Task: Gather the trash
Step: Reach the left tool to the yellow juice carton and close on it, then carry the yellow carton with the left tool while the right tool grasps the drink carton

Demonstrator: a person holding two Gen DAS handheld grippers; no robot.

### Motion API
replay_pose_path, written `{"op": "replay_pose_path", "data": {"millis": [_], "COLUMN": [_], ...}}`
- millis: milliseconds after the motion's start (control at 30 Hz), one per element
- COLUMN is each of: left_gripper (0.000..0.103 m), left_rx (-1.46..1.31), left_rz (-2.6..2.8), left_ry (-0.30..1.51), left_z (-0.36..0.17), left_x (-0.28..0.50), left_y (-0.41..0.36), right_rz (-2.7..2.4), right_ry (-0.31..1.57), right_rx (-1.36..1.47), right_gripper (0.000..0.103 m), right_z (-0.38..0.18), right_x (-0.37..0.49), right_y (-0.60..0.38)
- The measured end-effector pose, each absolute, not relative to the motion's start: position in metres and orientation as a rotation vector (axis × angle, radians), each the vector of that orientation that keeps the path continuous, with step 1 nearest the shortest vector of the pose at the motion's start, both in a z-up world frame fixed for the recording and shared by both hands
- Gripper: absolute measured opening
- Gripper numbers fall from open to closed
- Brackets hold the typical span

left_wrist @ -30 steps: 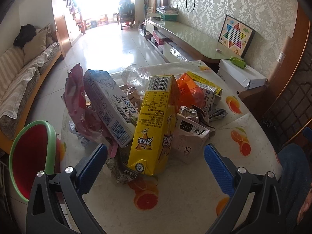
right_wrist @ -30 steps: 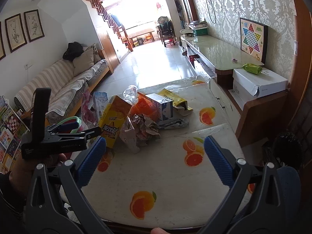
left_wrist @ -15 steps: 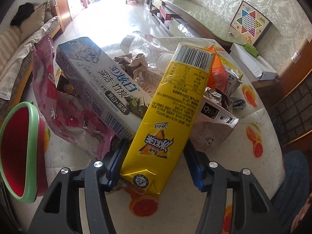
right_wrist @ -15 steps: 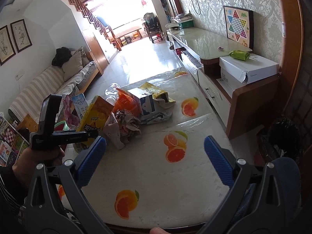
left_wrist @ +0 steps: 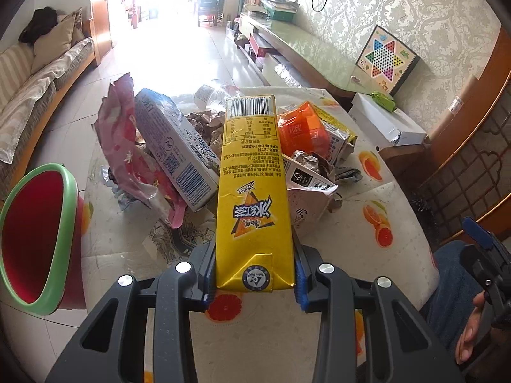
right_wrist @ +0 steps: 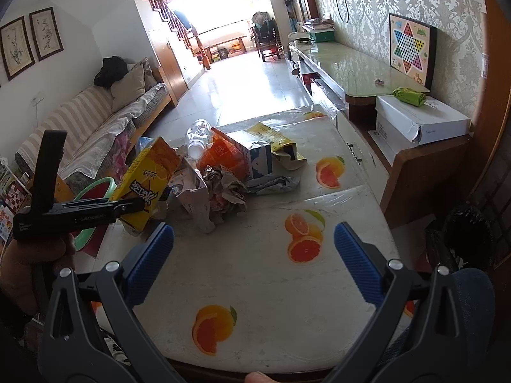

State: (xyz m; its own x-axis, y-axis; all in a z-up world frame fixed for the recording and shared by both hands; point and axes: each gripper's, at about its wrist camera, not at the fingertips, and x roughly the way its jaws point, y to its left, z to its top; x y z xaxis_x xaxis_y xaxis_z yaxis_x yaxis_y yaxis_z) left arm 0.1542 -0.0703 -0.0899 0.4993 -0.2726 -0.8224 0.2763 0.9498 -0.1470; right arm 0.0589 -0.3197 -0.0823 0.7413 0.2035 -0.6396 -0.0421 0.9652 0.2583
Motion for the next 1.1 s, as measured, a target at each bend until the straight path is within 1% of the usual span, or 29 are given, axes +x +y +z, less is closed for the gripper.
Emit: {"op": "replay_pose_path", "data": {"millis": [100, 267, 400, 600, 667, 733, 800, 967, 1000, 1033, 1067, 1100], "left_gripper": [0.034, 0.034, 0.034, 0.035, 0.035, 0.035, 0.035, 0.035, 0.035, 0.035, 0.035, 0.035], "left_rx": [-0.021, -0.045, -0.040, -0.081, -0.088, -0.104, -0.117, -0.141, -0.144, -0.145, -0.147, -0.148], "left_rz": [-0.329, -0.303, -0.293, -0.271, -0.264, -0.260, -0.259, -0.261, -0.262, -0.263, -0.264, -0.263], "left_ry": [0.954, 0.906, 0.881, 0.881, 0.880, 0.877, 0.870, 0.849, 0.845, 0.841, 0.839, 0.838], "left_z": [-0.077, -0.068, -0.066, -0.075, -0.079, -0.081, -0.082, -0.079, -0.079, -0.079, -0.079, -0.079], "left_x": [0.137, 0.105, 0.082, 0.058, 0.052, 0.050, 0.048, 0.049, 0.049, 0.049, 0.049, 0.049], "left_y": [-0.059, -0.036, -0.021, 0.003, 0.009, 0.014, 0.019, 0.025, 0.026, 0.027, 0.027, 0.027], "right_rz": [0.202, 0.336, 0.366, 0.369, 0.367, 0.368, 0.355, 0.330, 0.323, 0.312, 0.295, 0.281], "right_ry": [0.714, 0.769, 0.734, 0.736, 0.756, 0.775, 0.784, 0.816, 0.808, 0.800, 0.791, 0.782], "right_rx": [0.172, 0.050, -0.034, -0.094, -0.133, -0.164, -0.207, -0.249, -0.264, -0.284, -0.310, -0.333], "right_gripper": [0.099, 0.099, 0.099, 0.098, 0.093, 0.077, 0.073, 0.072, 0.070, 0.063, 0.059, 0.052], "right_z": [-0.082, -0.094, -0.097, -0.104, -0.109, -0.113, -0.118, -0.130, -0.130, -0.130, -0.130, -0.131], "right_x": [0.065, 0.088, 0.104, 0.142, 0.153, 0.161, 0.167, 0.173, 0.172, 0.171, 0.170, 0.168], "right_y": [-0.300, -0.259, -0.237, -0.219, -0.212, -0.204, -0.196, -0.182, -0.179, -0.176, -0.174, -0.171]}}
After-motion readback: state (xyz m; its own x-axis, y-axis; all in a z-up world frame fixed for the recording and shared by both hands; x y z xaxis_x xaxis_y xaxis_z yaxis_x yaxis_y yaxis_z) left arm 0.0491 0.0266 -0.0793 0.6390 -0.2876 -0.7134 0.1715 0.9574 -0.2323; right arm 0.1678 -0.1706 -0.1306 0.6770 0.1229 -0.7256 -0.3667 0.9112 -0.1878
